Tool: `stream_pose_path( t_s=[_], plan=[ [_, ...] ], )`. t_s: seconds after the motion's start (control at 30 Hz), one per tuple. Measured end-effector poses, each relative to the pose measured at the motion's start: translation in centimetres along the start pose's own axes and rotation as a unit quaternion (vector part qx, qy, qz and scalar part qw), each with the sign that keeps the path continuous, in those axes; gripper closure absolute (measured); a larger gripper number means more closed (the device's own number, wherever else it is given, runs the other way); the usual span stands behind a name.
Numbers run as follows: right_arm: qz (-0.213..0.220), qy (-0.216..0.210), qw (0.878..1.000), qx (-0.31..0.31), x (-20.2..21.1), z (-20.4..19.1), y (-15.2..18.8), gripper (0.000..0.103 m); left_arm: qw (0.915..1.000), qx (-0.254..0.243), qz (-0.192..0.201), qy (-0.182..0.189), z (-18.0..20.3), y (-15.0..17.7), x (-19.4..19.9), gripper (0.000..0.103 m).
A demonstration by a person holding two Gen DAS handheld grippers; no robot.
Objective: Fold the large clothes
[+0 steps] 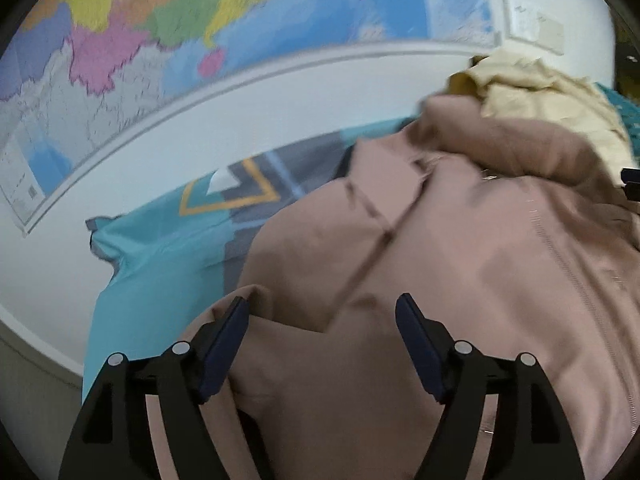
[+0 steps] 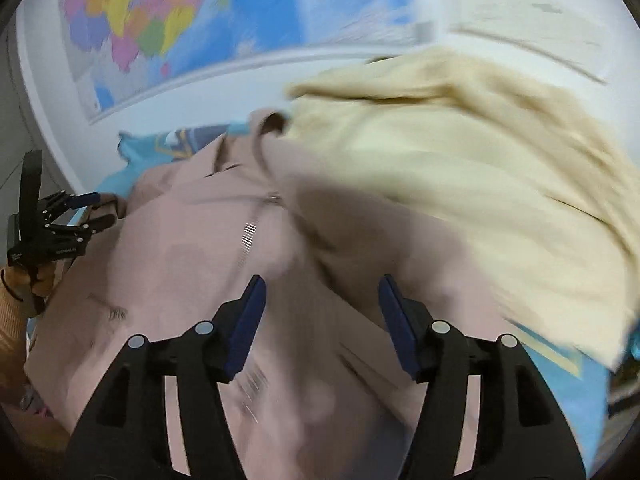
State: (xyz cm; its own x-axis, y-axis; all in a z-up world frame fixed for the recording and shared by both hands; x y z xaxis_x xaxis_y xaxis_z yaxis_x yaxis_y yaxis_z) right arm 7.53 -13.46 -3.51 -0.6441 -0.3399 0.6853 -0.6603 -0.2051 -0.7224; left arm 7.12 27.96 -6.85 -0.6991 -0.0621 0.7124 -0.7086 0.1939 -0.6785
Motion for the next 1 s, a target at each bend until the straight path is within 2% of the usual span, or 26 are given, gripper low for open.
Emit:
stream_pose_path(
  t_s=[0.03, 0.07, 0.13, 0.2, 0.3, 0.33, 0.4, 0.43, 0.47, 0.53, 0.63, 0.7, 0.77, 0.87, 1.0],
  plan=[
    [0.005, 0.021, 1.000, -0.006, 1.2, 1.4, 0.9, 0.030, 0.9999, -0.004, 0.006, 0.008, 0.6, -0.1, 0.6, 0.028],
    [0.009, 0.060, 0.998, -0.014, 2.7, 3.3, 2.0, 0.023, 0.9998, -0.009, 0.012, 0.016, 1.4, -0.2, 1.1, 0.025],
    [-0.001, 0.098, 0.994, -0.039, 4.5, 6.2, 4.2, 0.017, 0.9990, -0.019, 0.015, 0.036, 2.8, -0.6, 1.6, 0.023],
    [-0.018, 0.107, 0.991, -0.079, 5.5, 9.3, 6.7, 0.012, 0.9981, -0.036, 0.017, 0.048, 4.6, -0.9, 2.0, 0.023],
    [-0.049, 0.110, 0.986, -0.117, 5.2, 11.5, 9.7, 0.011, 0.9962, -0.060, 0.018, 0.060, 6.8, -1.5, 1.9, 0.022],
    [-0.053, 0.099, 0.986, -0.125, 4.8, 11.9, 10.5, 0.011, 0.9957, -0.066, 0.018, 0.062, 7.6, -1.8, 1.8, 0.022],
    [-0.059, 0.074, 0.987, -0.133, 4.0, 12.2, 11.3, 0.018, 0.9947, -0.071, 0.017, 0.072, 8.8, -2.2, 1.7, 0.021],
    [-0.060, 0.058, 0.986, -0.141, 3.7, 12.3, 11.5, 0.033, 0.9941, -0.072, 0.016, 0.079, 9.4, -2.4, 1.6, 0.021],
    [-0.063, 0.031, 0.987, -0.148, 3.6, 12.4, 11.6, 0.062, 0.9935, -0.074, 0.014, 0.084, 10.1, -2.6, 1.4, 0.021],
    [-0.059, 0.015, 0.986, -0.153, 3.9, 12.5, 11.1, 0.096, 0.9929, -0.081, 0.011, 0.086, 11.0, -2.9, 1.3, 0.021],
    [-0.016, -0.042, 0.986, -0.163, 7.5, 12.5, 8.3, 0.096, 0.9908, -0.089, 0.012, 0.100, 12.2, -2.8, 1.7, 0.021],
    [0.016, -0.055, 0.987, -0.148, 10.5, 12.1, 6.2, 0.096, 0.9895, -0.095, 0.016, 0.108, 12.5, -2.8, 2.2, 0.021],
    [0.044, -0.097, 0.985, -0.133, 14.2, 10.9, 3.4, 0.096, 0.9877, -0.091, 0.020, 0.125, 12.5, -2.9, 2.8, 0.021],
    [0.045, -0.139, 0.986, -0.087, 16.4, 7.2, 0.4, 0.096, 0.9849, -0.073, 0.025, 0.155, 12.1, -3.2, 3.6, 0.021],
    [0.017, -0.210, 0.977, -0.021, 15.4, 0.3, -1.7, 0.095, 0.9782, -0.039, 0.040, 0.200, 11.1, -3.5, 4.9, 0.021]
  ],
)
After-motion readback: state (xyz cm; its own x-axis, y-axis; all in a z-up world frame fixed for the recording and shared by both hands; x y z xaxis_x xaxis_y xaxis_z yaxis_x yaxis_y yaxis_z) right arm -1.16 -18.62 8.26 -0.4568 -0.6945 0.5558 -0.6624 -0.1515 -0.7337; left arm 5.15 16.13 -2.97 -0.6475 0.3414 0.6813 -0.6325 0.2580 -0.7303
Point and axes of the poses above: each gripper's, at about its wrist camera, not at the fingertips, and x roughly against the way its jaws point, z to its right, y to its underside, the point moved 3 cm from there along -x, roughly the way its jaws point, and after that the axes turned 1 degree about y, right-handed, at the moved point
